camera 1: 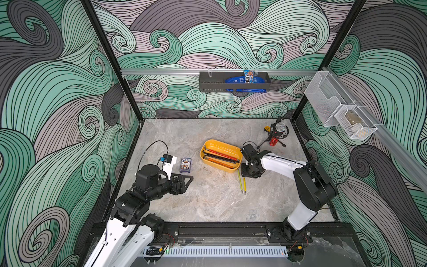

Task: Put the hex key on the desktop into the storage box
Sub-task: Pick up the Allen key from the center of the board.

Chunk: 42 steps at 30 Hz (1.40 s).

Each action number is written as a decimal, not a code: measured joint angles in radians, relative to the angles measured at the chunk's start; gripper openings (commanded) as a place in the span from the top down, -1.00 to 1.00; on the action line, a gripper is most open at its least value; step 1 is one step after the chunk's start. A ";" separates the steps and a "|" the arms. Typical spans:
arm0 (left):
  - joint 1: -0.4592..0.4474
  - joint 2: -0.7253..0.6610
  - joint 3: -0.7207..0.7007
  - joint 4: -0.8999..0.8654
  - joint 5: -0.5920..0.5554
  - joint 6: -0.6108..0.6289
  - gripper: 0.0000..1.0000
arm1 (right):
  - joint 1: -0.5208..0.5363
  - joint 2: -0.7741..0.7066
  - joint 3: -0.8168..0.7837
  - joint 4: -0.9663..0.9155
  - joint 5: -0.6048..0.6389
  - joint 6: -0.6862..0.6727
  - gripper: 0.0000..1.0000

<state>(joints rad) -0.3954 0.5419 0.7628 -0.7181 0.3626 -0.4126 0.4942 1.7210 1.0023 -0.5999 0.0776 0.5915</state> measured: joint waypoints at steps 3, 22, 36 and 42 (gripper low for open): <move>0.000 0.000 0.000 0.000 0.000 0.000 -0.53 | 0.006 0.009 0.000 0.002 0.004 0.005 0.27; 0.000 0.013 0.000 0.009 0.000 0.000 -0.53 | 0.006 0.057 0.040 0.003 0.076 0.044 0.57; 0.000 0.026 0.000 0.024 0.001 0.000 -0.53 | -0.002 0.071 0.057 0.001 0.085 0.052 1.00; 0.000 0.025 0.000 0.024 0.001 -0.001 -0.52 | -0.003 0.069 0.058 0.001 0.086 0.063 1.00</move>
<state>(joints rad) -0.3954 0.5671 0.7628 -0.6941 0.3634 -0.4137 0.4911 1.7905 1.0607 -0.5991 0.1635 0.6548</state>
